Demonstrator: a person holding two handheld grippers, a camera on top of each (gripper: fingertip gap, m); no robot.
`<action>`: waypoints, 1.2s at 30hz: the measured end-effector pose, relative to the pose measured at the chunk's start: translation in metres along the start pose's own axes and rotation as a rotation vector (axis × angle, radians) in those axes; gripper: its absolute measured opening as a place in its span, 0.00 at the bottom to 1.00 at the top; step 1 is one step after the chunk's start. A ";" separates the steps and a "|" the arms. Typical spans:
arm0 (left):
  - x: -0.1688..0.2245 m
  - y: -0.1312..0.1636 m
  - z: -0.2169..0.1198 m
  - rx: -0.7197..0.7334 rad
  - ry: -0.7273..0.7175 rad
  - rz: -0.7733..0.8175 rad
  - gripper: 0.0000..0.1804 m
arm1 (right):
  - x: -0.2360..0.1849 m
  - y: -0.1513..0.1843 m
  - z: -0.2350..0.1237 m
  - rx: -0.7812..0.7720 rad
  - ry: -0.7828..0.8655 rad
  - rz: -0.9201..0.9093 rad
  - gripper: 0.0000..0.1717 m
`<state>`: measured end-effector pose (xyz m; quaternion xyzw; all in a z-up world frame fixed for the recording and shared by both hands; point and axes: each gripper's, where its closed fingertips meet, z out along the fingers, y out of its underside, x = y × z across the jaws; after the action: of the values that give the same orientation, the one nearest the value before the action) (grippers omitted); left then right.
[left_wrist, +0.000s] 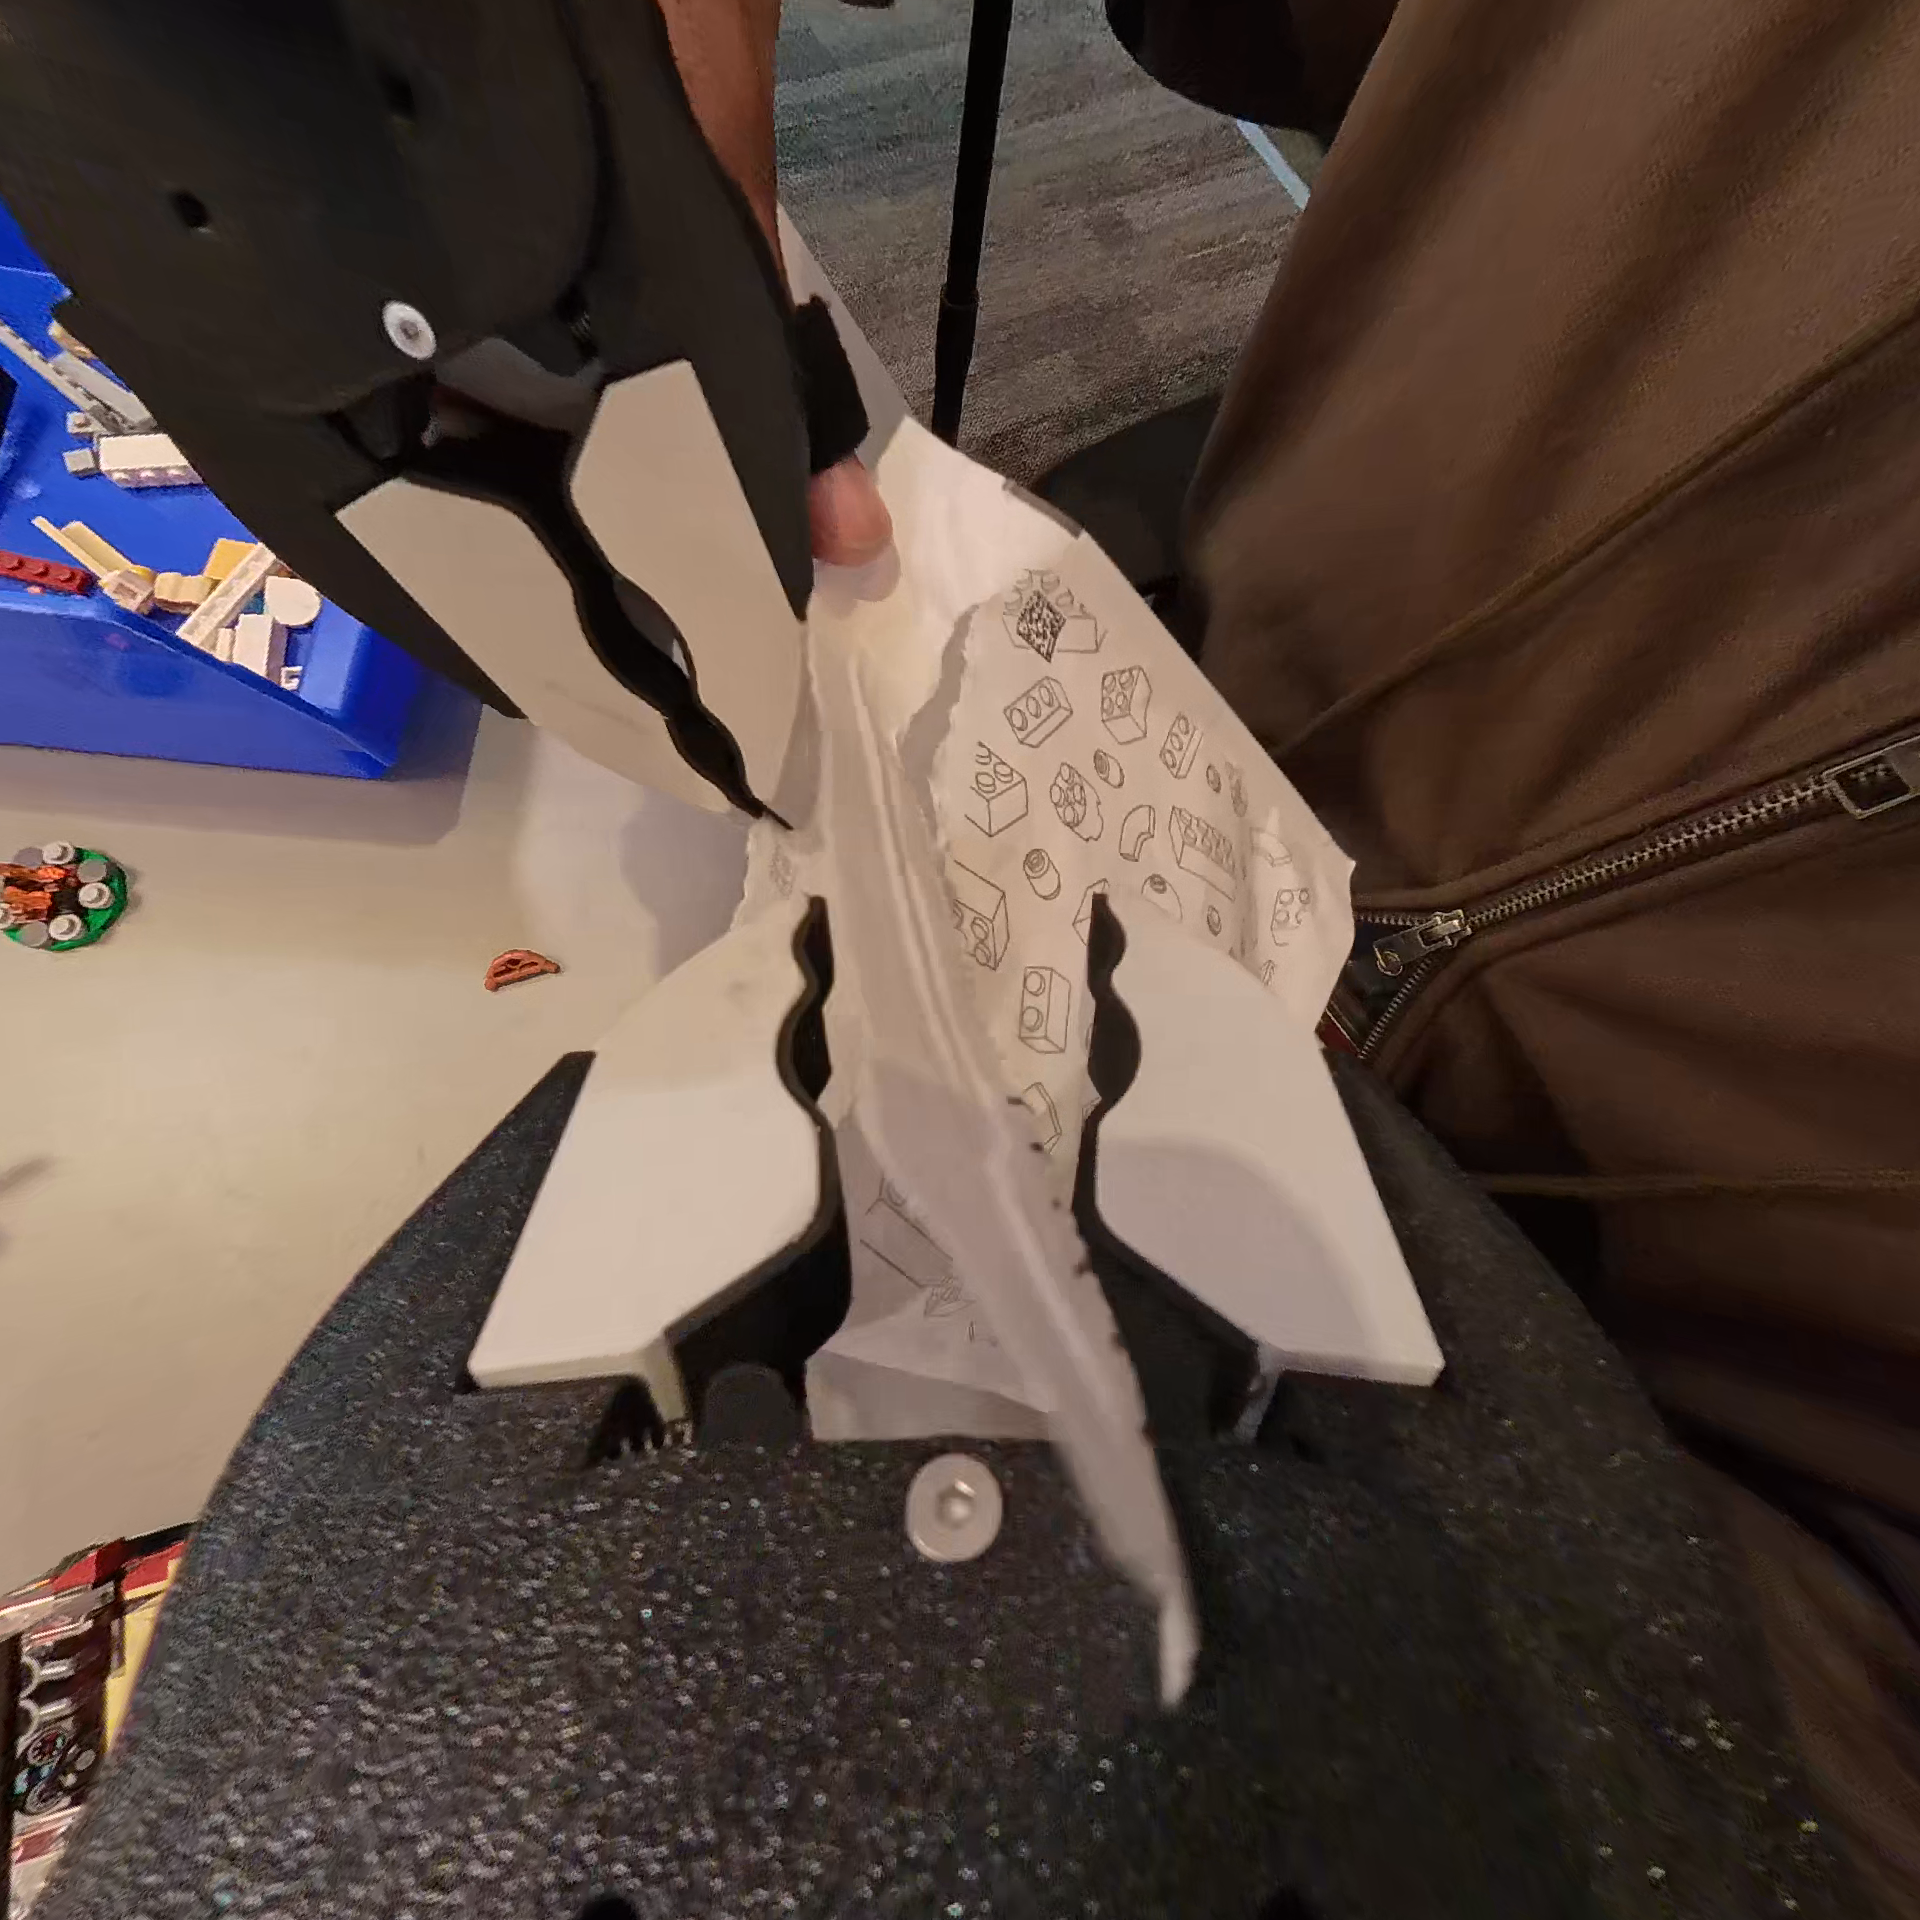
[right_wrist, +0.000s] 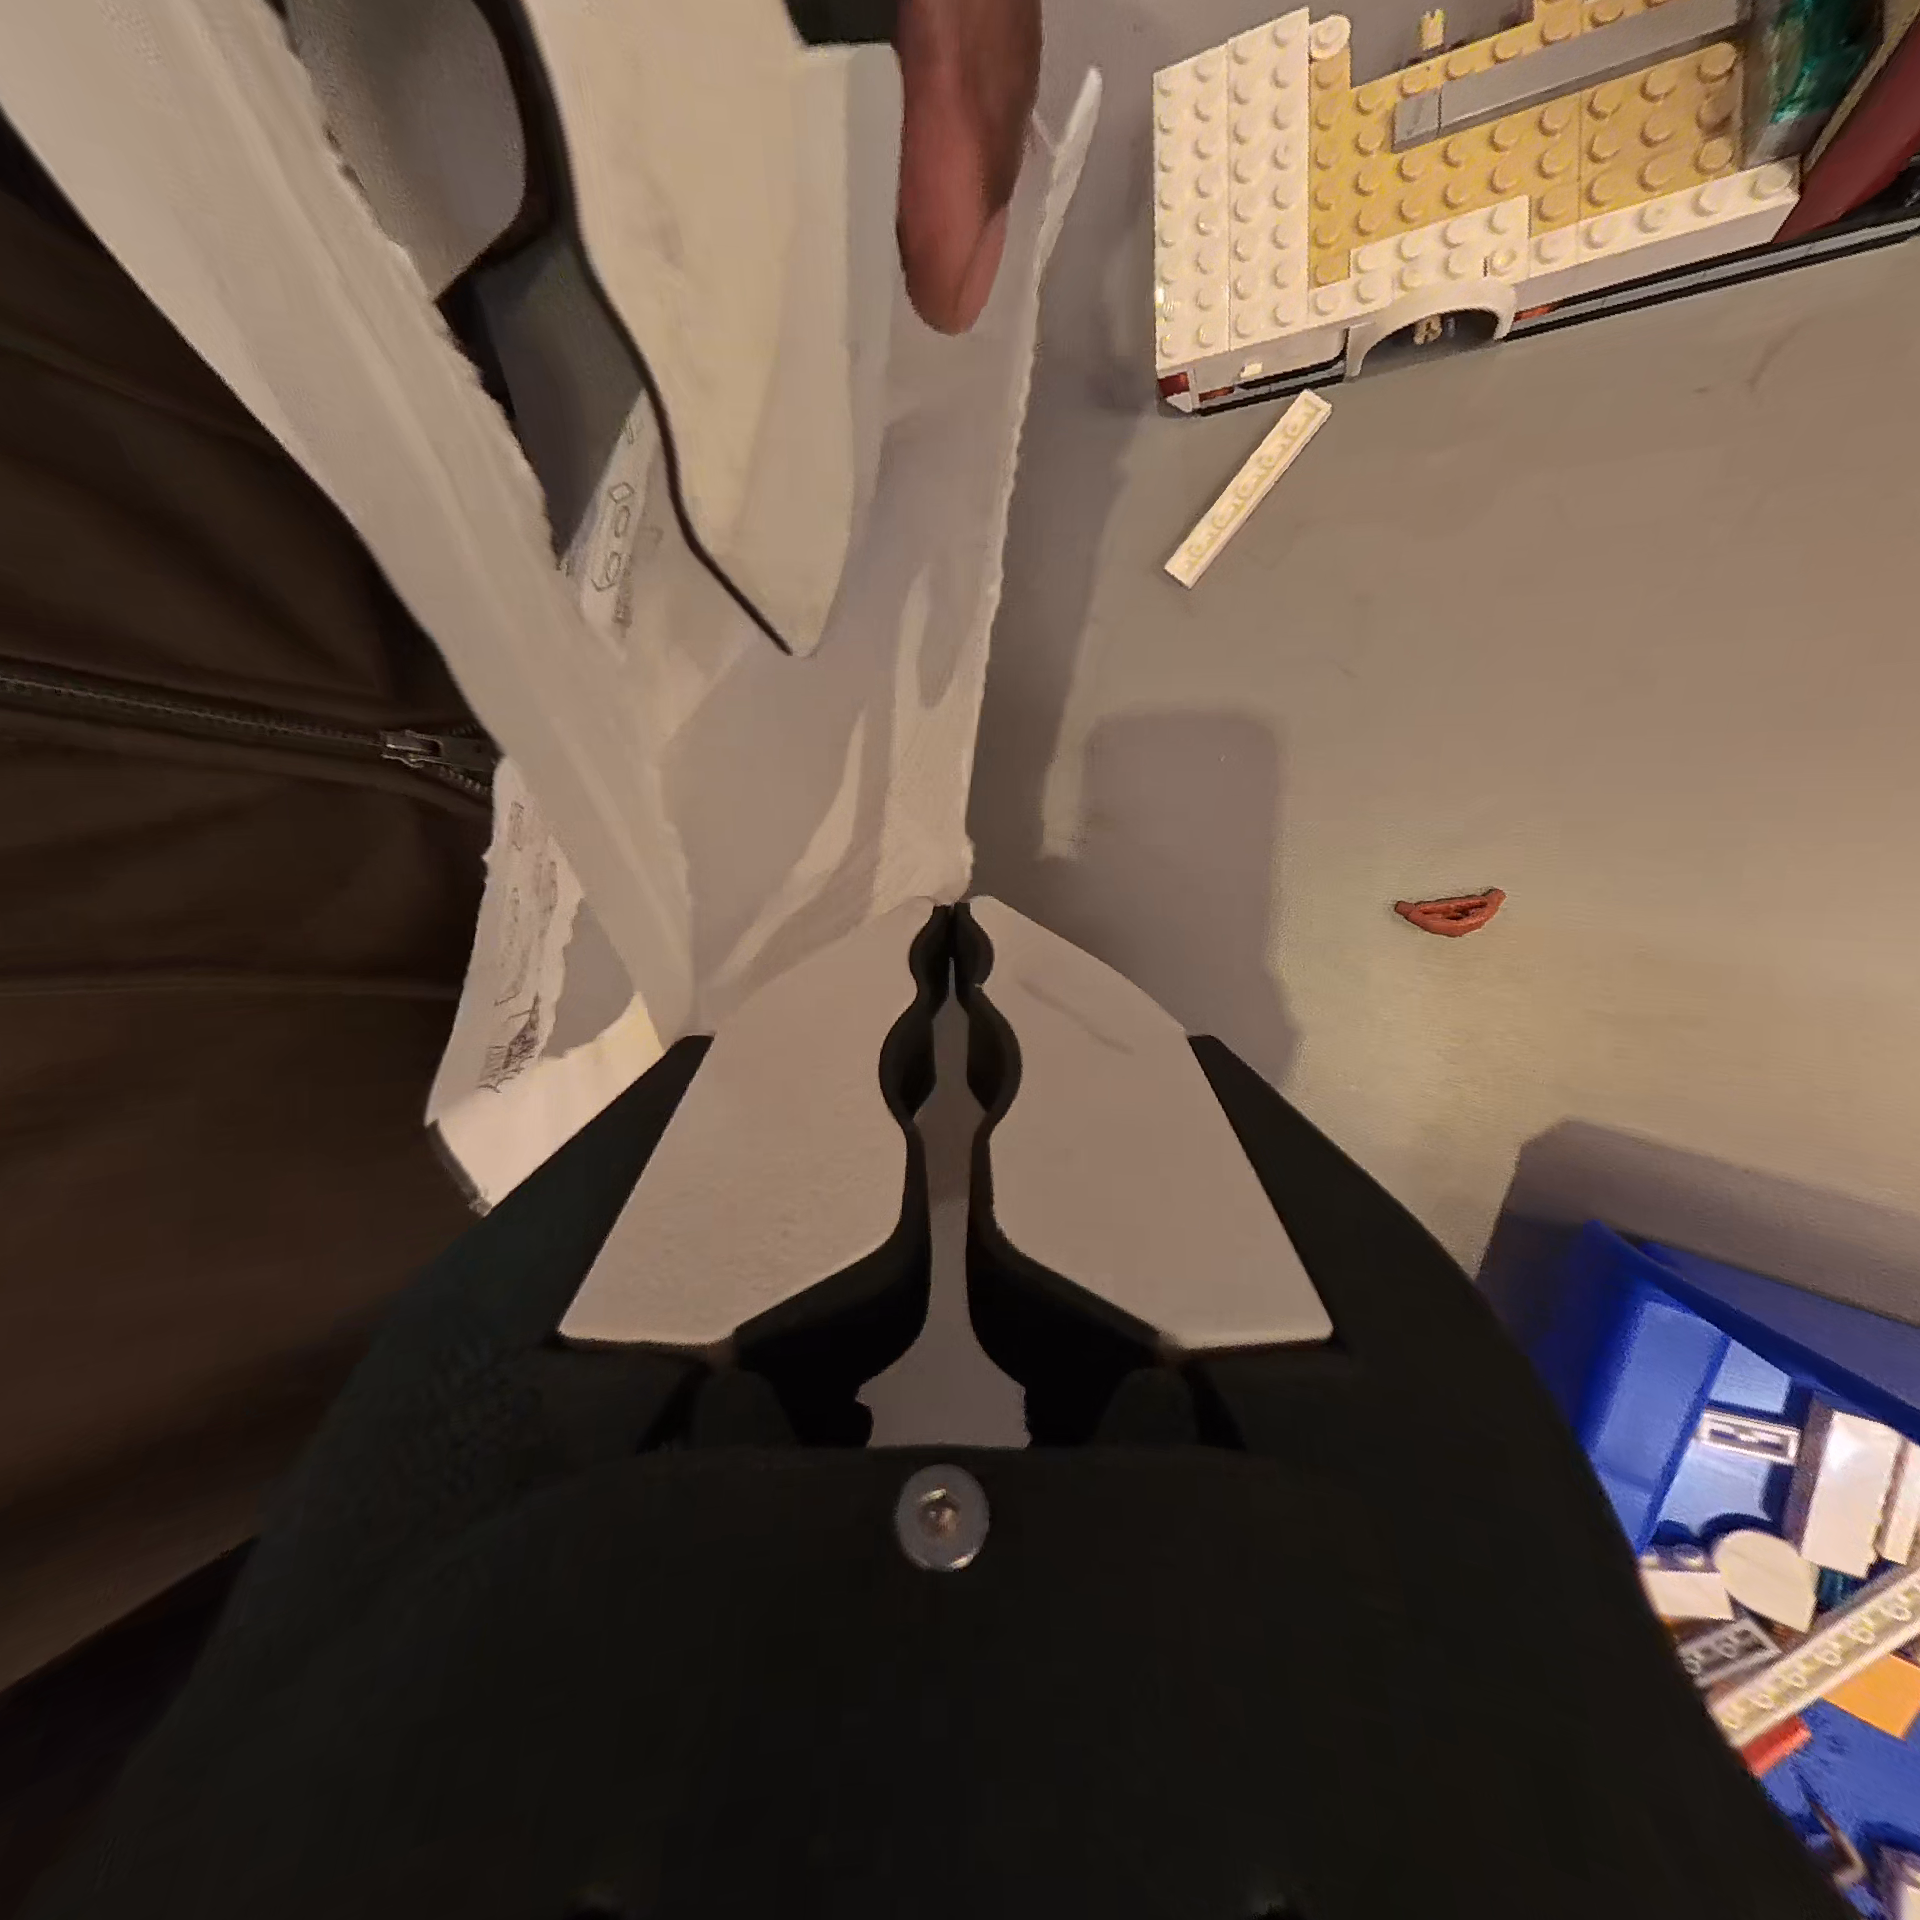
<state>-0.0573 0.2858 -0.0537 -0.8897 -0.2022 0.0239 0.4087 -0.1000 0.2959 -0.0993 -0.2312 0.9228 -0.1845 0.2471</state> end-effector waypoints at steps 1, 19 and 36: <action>0.000 -0.001 0.000 0.002 0.000 0.002 0.27 | 0.000 0.000 0.001 -0.010 0.011 -0.011 0.00; 0.009 -0.018 -0.037 0.128 -0.054 0.139 0.29 | 0.001 0.002 0.004 -0.067 0.079 -0.084 0.00; 0.036 -0.088 -0.093 0.182 -0.039 0.120 0.45 | 0.000 0.003 0.002 -0.087 0.081 -0.069 0.00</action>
<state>-0.0348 0.2845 0.0776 -0.8588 -0.1533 0.0838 0.4816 -0.1002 0.2979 -0.1028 -0.2655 0.9307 -0.1618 0.1927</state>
